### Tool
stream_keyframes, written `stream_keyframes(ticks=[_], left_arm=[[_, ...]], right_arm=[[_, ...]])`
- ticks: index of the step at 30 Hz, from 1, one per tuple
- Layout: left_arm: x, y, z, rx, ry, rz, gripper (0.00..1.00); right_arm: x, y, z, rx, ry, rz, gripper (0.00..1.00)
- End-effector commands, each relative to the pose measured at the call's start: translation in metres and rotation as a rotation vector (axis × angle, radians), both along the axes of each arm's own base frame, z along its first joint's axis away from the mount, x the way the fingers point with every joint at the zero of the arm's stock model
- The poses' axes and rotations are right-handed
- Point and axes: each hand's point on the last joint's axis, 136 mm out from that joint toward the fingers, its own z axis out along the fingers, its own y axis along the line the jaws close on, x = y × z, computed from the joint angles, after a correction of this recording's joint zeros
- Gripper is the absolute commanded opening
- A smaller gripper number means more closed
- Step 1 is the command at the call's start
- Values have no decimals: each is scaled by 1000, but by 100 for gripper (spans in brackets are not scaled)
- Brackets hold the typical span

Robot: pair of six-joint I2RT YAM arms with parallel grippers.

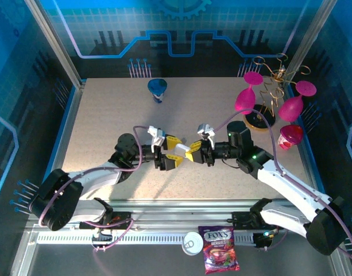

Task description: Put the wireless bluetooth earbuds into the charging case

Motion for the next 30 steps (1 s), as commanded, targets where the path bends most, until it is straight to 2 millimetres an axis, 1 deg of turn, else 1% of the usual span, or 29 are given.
stream_keyframes(ticks=[1, 5, 8, 11, 12, 15, 18, 24, 27, 30], left_arm=[[17, 11, -15, 68, -81, 158, 90], [34, 27, -36, 128, -110, 325, 99], [42, 38, -51, 194, -106, 416, 100], [49, 50, -67, 270, -66, 492, 99], [52, 55, -71, 293, -43, 529, 99], [59, 70, -81, 354, 25, 622, 99], [60, 83, -88, 394, 80, 689, 99], [61, 106, -99, 441, 168, 798, 99], [62, 115, -102, 463, 212, 846, 99], [63, 122, -107, 493, 265, 873, 99]], right_arm=[[38, -12, -14, -21, 29, -199, 13], [75, -21, -38, -88, 98, -381, 13], [101, -23, -60, -150, 180, -481, 14], [126, -19, -86, -213, 271, -565, 14], [136, -16, -91, -222, 291, -586, 13], [161, -9, -111, -232, 355, -633, 10], [181, -4, -130, -248, 413, -666, 10], [217, 6, -163, -227, 507, -660, 13], [227, 5, -182, -236, 569, -673, 14], [234, 0, -195, -238, 599, -694, 14]])
